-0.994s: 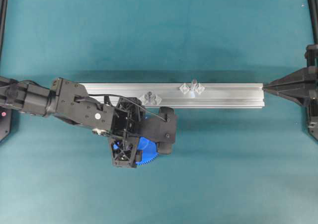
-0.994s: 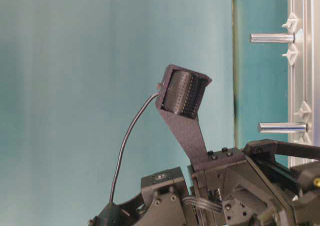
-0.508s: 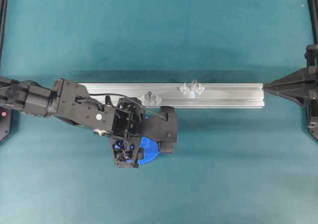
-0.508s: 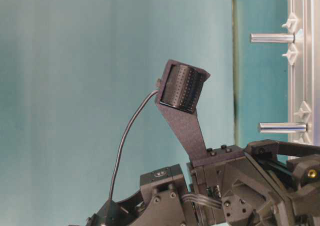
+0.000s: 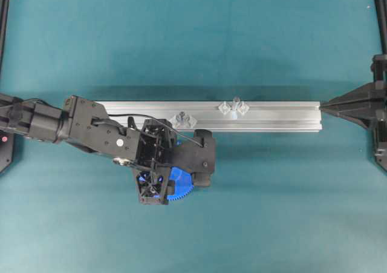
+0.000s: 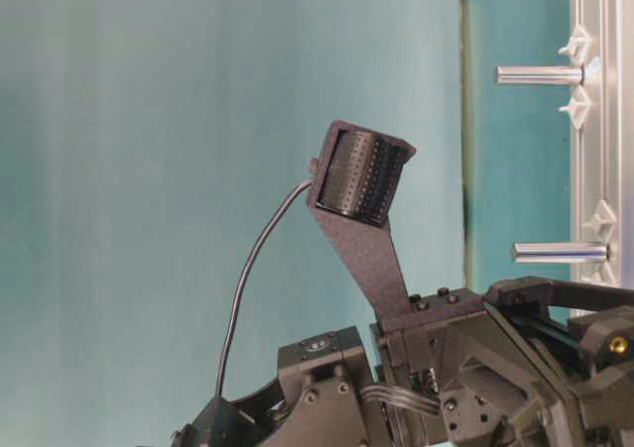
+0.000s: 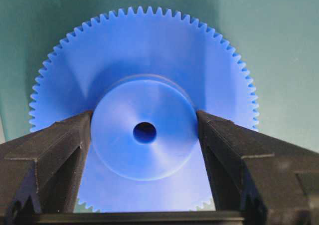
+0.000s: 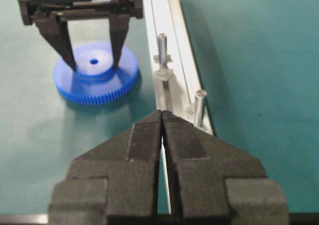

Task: Find the location of the shaft and insert the large gear.
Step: 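Close the left gripper on the hub of the blue gear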

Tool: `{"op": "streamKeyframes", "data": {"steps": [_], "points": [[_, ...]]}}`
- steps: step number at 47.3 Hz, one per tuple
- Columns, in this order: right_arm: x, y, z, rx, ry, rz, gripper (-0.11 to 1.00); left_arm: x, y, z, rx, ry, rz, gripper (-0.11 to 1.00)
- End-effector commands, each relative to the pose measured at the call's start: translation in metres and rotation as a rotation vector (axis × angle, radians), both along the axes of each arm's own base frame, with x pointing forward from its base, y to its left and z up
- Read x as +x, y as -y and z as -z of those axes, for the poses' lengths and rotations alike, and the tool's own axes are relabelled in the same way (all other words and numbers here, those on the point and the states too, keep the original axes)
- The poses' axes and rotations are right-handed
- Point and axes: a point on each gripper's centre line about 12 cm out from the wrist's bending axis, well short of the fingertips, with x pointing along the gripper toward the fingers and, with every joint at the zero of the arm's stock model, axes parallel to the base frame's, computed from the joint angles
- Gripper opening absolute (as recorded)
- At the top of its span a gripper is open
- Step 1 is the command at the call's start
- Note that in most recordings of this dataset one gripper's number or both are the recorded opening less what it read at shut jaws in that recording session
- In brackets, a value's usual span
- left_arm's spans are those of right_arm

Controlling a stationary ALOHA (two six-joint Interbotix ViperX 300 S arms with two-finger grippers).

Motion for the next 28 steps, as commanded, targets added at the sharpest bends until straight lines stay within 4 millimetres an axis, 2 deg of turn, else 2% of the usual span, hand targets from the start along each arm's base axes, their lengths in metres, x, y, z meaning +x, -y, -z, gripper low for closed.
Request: {"op": "streamKeyframes", "data": {"steps": [1,18,28], "points": [[0.002,0.0,-0.003,0.011,0.01,0.005,0.04,0.0,0.001,-0.002,0.0,0.005,0.003,0.73],[0.002,0.0,-0.005,0.01,0.018,0.005,0.04,0.001,0.001,-0.015,-0.003,0.031,0.004,0.72],[0.001,0.0,-0.005,0.012,0.021,0.005,0.04,0.002,0.001,-0.033,0.003,0.039,0.019,0.73]]}}
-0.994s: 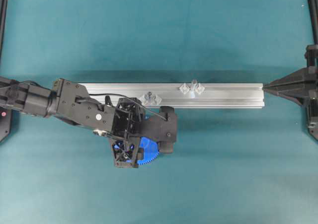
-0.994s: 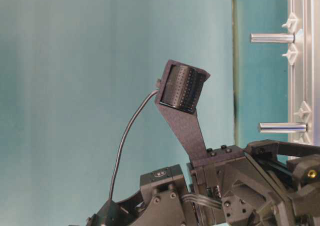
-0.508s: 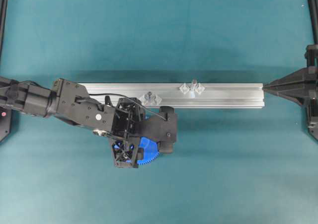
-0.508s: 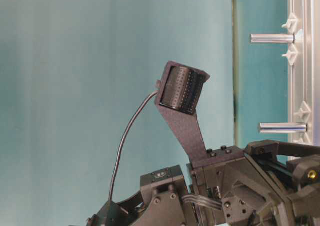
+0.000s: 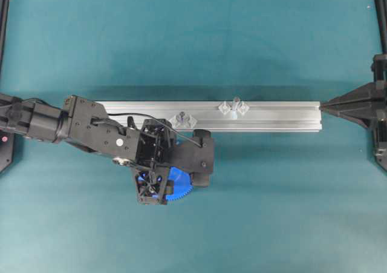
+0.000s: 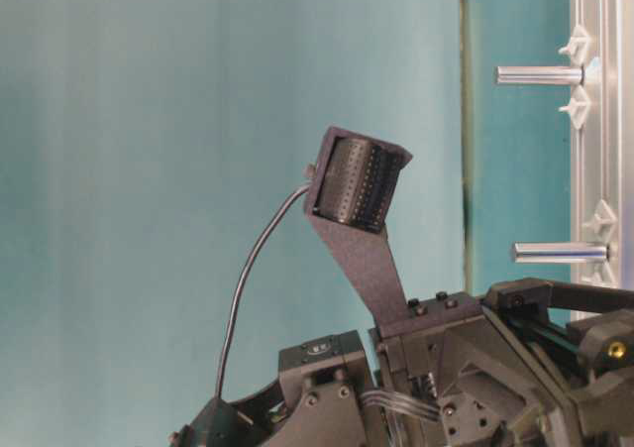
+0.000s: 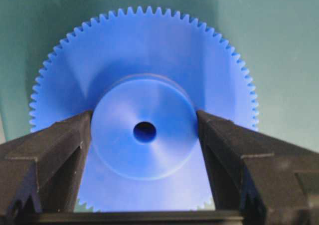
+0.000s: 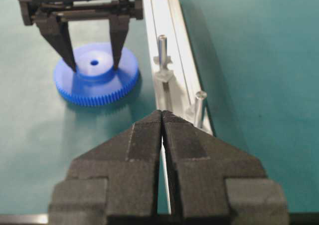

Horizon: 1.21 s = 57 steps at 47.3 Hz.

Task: Find the location of the shaft and insert the large gear.
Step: 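Close the left gripper on the hub of the blue gear, then lift the blue gear and carry it over the rail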

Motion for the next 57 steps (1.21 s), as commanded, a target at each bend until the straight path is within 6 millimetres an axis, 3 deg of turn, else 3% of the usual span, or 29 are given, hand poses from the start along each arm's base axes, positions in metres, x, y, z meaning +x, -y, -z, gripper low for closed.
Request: {"op": "streamKeyframes", "data": {"steps": [1,26,57], "points": [[0.001,0.0,-0.004,0.012,0.013,0.005,0.04,0.005,0.002,-0.029,-0.003,0.055,0.011,0.72],[0.001,0.0,-0.006,0.01,0.019,0.004,0.04,0.023,0.003,-0.075,0.027,0.068,0.083,0.73],[0.001,0.0,-0.006,0.01,0.019,0.004,0.04,0.035,-0.032,-0.129,0.052,0.131,0.054,0.72]]}}
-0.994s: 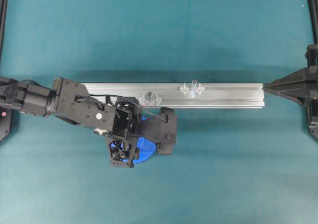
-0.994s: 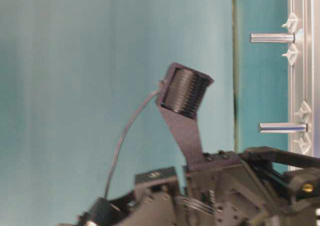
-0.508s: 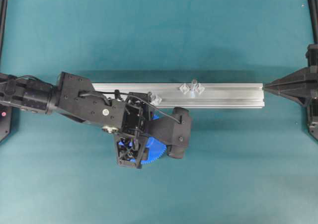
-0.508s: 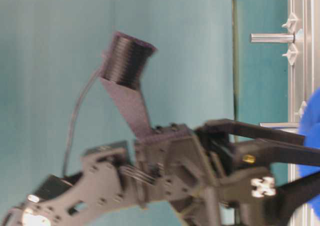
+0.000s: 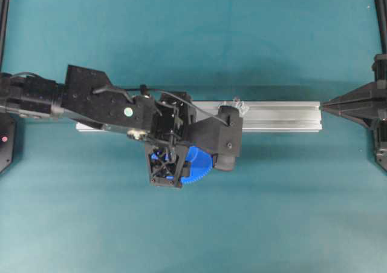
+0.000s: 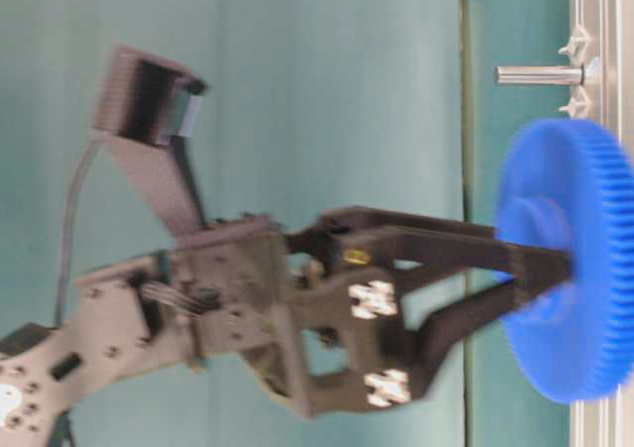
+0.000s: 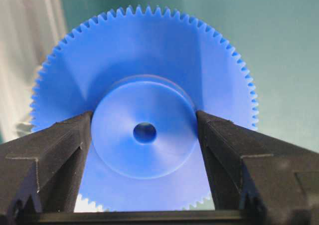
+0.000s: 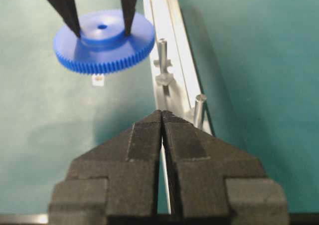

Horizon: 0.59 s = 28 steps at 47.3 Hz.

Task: Find the location of the shaft and insert the large gear.
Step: 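Lift the blue gear and carry it over the rail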

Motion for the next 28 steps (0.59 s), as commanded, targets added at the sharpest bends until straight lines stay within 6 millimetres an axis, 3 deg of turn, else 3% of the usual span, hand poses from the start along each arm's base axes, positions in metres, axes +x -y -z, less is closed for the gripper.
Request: {"op": "streamKeyframes", "data": {"steps": [1,14,28], "points": [[0.002,0.0,-0.004,0.011,0.01,0.004,0.04,0.003,-0.008,-0.037,0.001,0.086,-0.009,0.73],[0.002,0.0,-0.003,0.013,0.001,0.005,0.04,0.013,-0.022,-0.063,0.031,0.12,0.012,0.73],[0.001,0.0,-0.001,0.014,-0.008,0.005,0.04,0.023,-0.038,-0.071,0.057,0.133,0.026,0.73]]}}
